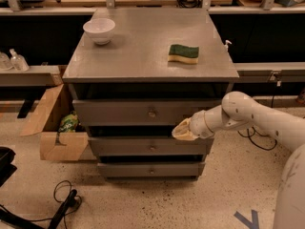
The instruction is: Close top drawer
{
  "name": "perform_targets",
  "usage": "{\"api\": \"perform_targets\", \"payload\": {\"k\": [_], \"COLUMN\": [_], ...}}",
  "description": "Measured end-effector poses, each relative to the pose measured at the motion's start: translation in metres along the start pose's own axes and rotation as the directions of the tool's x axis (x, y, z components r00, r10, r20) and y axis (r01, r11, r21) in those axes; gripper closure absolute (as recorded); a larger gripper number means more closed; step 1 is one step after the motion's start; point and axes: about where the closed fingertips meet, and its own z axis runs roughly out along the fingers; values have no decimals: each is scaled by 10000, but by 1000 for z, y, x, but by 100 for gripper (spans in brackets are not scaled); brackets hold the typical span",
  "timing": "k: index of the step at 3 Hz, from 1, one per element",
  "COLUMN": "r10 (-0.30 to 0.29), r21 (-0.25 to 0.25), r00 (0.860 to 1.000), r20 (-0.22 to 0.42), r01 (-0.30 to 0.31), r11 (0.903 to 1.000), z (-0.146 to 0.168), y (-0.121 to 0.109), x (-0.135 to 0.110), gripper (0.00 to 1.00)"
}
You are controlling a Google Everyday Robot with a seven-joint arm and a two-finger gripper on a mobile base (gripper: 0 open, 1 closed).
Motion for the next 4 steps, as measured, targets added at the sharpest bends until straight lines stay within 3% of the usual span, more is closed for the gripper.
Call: {"api": "perform_targets", "payload": {"k": [1,2,3,4], "r10": [2,-68,-165,307], "r21": [-32,-126,-1235,-1987], "r00": [10000,10000,9976,9854], "r20": [11,28,-678,-1672], "r01": [-2,68,80,-642], "r11": [10000,9999,9923,9780], "z": [2,6,0,-34], "y": [1,5,32,75], "x": [0,-2,-13,-34], "gripper": [31,32,57,79]}}
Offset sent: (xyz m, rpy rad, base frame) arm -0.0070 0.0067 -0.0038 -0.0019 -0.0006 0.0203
